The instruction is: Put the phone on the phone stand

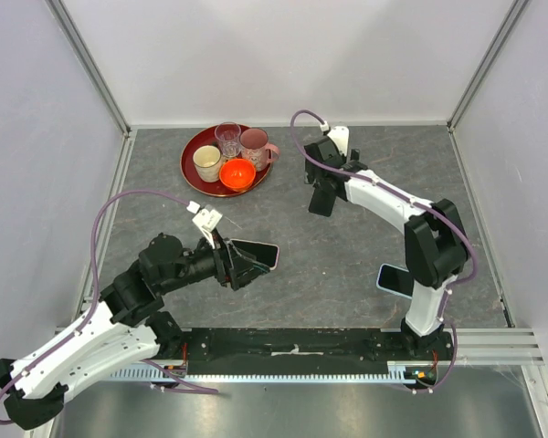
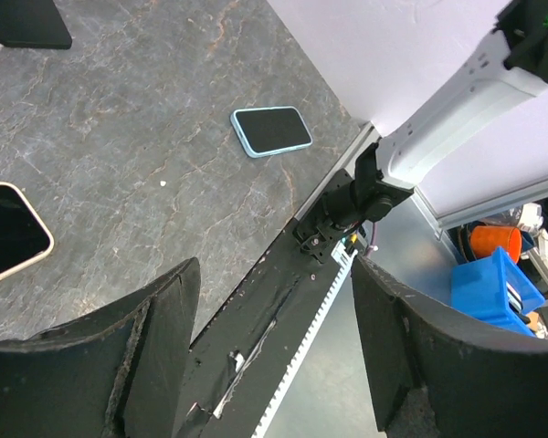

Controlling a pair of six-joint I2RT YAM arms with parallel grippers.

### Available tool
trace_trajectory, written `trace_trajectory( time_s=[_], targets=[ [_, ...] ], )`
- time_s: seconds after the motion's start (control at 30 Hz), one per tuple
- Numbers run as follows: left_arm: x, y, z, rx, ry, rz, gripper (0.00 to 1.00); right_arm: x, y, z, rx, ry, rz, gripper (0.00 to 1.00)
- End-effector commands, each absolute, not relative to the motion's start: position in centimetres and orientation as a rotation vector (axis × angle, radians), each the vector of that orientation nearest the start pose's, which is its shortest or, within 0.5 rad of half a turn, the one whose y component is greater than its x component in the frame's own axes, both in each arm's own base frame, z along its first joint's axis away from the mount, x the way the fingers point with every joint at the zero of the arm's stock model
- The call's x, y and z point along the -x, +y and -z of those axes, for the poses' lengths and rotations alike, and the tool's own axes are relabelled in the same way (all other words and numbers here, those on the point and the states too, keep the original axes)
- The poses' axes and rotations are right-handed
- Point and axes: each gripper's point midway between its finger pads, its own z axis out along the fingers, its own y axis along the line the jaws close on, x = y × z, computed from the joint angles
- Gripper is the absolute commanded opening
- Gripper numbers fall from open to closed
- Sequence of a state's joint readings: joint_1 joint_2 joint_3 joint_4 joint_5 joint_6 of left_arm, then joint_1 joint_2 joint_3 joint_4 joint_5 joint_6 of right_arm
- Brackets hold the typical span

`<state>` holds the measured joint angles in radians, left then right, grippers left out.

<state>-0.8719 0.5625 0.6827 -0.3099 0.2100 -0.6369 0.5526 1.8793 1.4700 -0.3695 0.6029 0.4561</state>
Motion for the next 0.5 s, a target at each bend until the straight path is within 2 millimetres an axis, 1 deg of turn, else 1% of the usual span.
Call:
trace_trajectory(
  time_s=[0.0,0.03,0.07,0.1,0.13,0.17,0.2,0.23,0.27,0.3,0.33,0.37,0.4,0.43,0.47],
  targets=[
    [-13.1,-24.6,-27.0,-0.397,1.885,1.228,0.73,-42.3,16.5,-18.0,-0.172,2.166,0.123,0.98],
    [-13.0,-24.8,-27.1,-0.406,1.878,1.237,0.73,-40.9,15.6,-17.1,-0.166,2.19,0.146,0.98],
    [-13.1,-24.9,-27.1,-0.406,1.875,1.238,0.73,-40.0,15.3,-17.0,-0.162,2.198,0.135,0.98],
    [-13.2,-25.0,-27.1,-0.404,1.871,1.241,0.73,-38.9,14.7,-18.5,-0.168,2.169,0.102,0.98],
    [-13.3,-25.0,-27.2,-0.399,1.869,1.239,0.73,-37.4,13.8,-16.9,-0.153,2.203,0.123,0.98],
    [-13.2,-25.0,-27.0,-0.397,1.874,1.241,0.73,-36.4,13.3,-16.6,-0.163,2.209,0.126,0.98],
    [-13.1,-25.0,-26.8,-0.397,1.874,1.246,0.73,-35.4,12.7,-17.5,-0.175,2.188,0.101,0.98],
    [-13.1,-25.0,-26.7,-0.4,1.873,1.244,0.73,-33.9,11.9,-15.8,-0.17,2.222,0.119,0.98],
    [-13.1,-25.0,-26.5,-0.405,1.874,1.241,0.74,-32.8,11.4,-16.4,-0.204,2.208,0.093,0.98],
    [-13.3,-25.1,-26.4,-0.409,1.879,1.232,0.74,-32.0,10.9,-16.0,-0.229,2.213,0.085,0.98],
    [-13.4,-25.1,-26.3,-0.416,1.878,1.221,0.74,-30.9,10.2,-14.8,-0.255,2.236,0.091,0.98],
    [-13.7,-25.2,-26.7,-0.417,1.871,1.215,0.74,-29.8,10.0,-15.1,-0.319,2.23,0.036,0.98],
    [-13.9,-25.5,-26.5,-0.42,1.882,1.206,0.74,-29.1,9.7,-14.8,-0.353,2.237,0.016,0.98],
    [-14.1,-25.8,-26.7,-0.427,1.877,1.206,0.74,-28.2,8.9,-13.6,-0.395,2.261,0.012,0.98],
    [-14.3,-26.0,-26.9,-0.433,1.867,1.211,0.74,-27.4,8.5,-14.1,-0.449,2.242,-0.033,0.98]
  ],
)
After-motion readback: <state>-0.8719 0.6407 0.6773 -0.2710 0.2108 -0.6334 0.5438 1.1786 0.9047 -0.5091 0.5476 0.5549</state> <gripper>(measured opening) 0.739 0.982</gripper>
